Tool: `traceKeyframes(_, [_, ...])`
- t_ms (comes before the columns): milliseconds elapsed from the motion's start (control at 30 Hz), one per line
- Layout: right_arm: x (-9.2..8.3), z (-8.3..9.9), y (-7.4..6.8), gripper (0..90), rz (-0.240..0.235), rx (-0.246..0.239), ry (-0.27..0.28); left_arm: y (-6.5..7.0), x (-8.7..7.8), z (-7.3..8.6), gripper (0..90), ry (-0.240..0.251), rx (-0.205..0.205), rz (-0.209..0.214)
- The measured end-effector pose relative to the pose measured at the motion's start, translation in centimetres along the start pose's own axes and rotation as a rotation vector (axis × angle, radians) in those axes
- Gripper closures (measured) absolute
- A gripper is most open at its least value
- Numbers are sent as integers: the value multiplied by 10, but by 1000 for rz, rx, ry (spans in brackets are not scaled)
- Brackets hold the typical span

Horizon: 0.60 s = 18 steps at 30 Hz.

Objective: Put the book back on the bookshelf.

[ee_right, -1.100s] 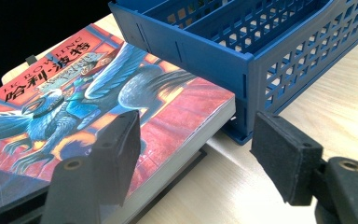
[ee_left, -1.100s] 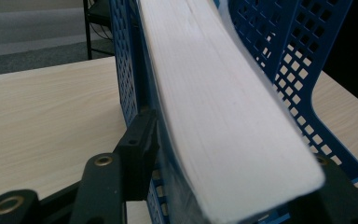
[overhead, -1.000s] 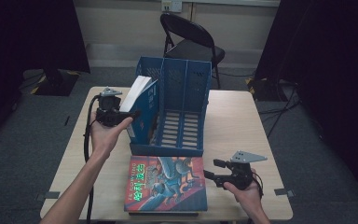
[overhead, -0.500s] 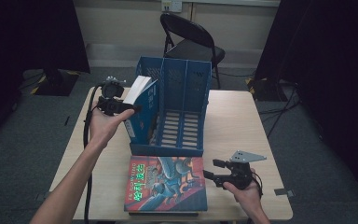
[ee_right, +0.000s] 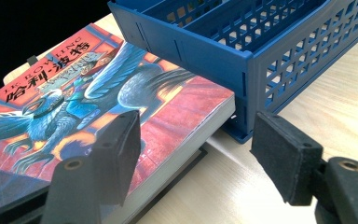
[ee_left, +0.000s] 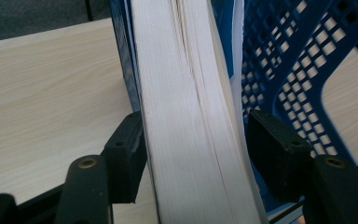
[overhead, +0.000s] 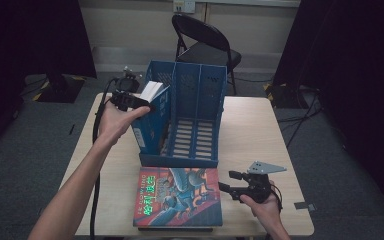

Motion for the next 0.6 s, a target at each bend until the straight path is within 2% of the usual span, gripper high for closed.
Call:
traceKeyframes(133, [0,0,0,326,-1,1,-1,0,4,-3,385,-34,3,-18])
traceKeyframes(167, [0,0,0,326,0,1,-1,0,8,-3,386,-71,2,-30])
traceKeyframes(200, [0,0,1,326,0,1,-1,0,8,-3,385,-71,2,-30])
traceKeyframes(233, [-1,0,1,326,0,0,0,0,11,-2,389,-104,-6,-34])
traceKeyframes(333, [-1,0,1,326,-1,1,0,-2,15,-1,445,-129,0,-53])
traceKeyframes(467, [-2,1,2,326,1,4,2,-5,17,1,501,-172,-38,-29])
traceKeyframes(500, [-2,1,3,326,2,6,2,-5,18,3,503,-197,-55,-18])
traceKeyframes(533, [-2,1,3,326,2,6,2,-5,18,3,503,-197,-55,-18])
traceKeyframes(567, [-2,1,3,326,3,4,0,-4,20,4,503,-236,-57,-17])
traceKeyframes(600, [-2,1,3,326,3,5,0,-4,21,4,501,-246,-44,-20])
Point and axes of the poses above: each handheld gripper's, and its own axes: x roughly forward along the jaws, z roughly out of its underside, y roughly to its right, the point moved 10 cm from there along x, roughly forward along the jaws, and after that the axes turned 12 degrees about x, right-handed, at the moved point
